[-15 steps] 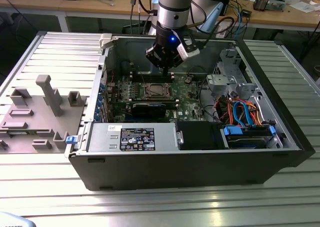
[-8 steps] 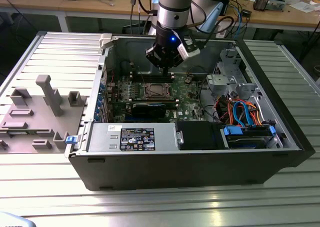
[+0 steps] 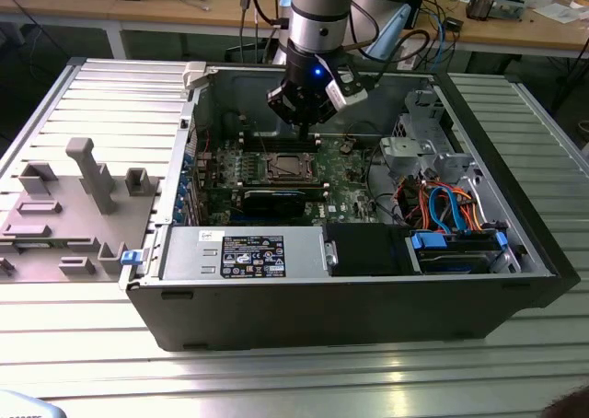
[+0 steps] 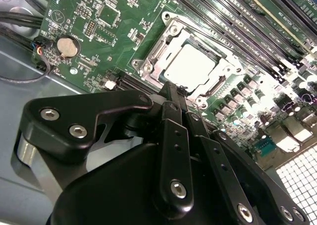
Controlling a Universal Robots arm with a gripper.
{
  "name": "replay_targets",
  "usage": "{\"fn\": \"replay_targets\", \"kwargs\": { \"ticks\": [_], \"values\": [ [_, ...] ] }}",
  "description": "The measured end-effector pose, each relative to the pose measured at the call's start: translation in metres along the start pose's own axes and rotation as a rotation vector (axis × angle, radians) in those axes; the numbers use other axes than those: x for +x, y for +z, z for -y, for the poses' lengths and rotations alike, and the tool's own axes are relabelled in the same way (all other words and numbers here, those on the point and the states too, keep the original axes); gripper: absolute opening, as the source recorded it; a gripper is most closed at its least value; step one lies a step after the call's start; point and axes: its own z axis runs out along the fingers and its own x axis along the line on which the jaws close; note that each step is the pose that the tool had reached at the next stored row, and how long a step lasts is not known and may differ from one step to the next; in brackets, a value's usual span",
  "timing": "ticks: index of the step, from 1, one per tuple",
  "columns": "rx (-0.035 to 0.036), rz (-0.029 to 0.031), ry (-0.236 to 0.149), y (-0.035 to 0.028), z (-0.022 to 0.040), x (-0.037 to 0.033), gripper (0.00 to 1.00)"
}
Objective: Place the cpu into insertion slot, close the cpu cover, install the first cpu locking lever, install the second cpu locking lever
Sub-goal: 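Install the first cpu locking lever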
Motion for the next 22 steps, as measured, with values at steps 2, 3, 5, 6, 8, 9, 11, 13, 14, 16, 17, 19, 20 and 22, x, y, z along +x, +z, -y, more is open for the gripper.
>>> {"fn": "replay_targets", "kwargs": {
  "ticks": [2,3,5,6,8,9,11,13,14,16,17,19,20,22],
  "values": [
    [0.0000,0.0000,0.000,0.0000,-0.0002,0.0023,0.11],
    [-0.0001,0.0000,0.000,0.0001,-0.0004,0.0048,0.11],
    [-0.0001,0.0000,0.000,0.0001,-0.0008,0.0090,0.11],
    [0.0000,0.0000,0.000,0.0001,-0.0010,0.0112,0.11],
    [0.0000,-0.0001,0.000,0.0002,-0.0012,0.0135,0.11],
    [0.0000,0.0000,0.000,0.0002,-0.0012,0.0142,0.11],
    [0.0000,0.0000,0.000,0.0002,-0.0013,0.0152,0.11],
    [0.0000,0.0000,0.000,0.0002,-0.0014,0.0159,0.11],
    [-0.0001,0.0000,0.000,0.0002,-0.0014,0.0165,0.11],
    [0.0000,0.0000,0.000,0.0002,-0.0015,0.0171,0.11],
    [0.0000,0.0000,0.000,0.0002,-0.0015,0.0177,0.11],
    [0.0000,-0.0001,0.000,0.0002,-0.0015,0.0178,0.11],
    [0.0001,-0.0001,0.000,0.0002,-0.0016,0.0180,0.11],
    [0.0000,0.0000,0.000,0.0003,-0.0023,0.0182,0.11]
  ]
}}
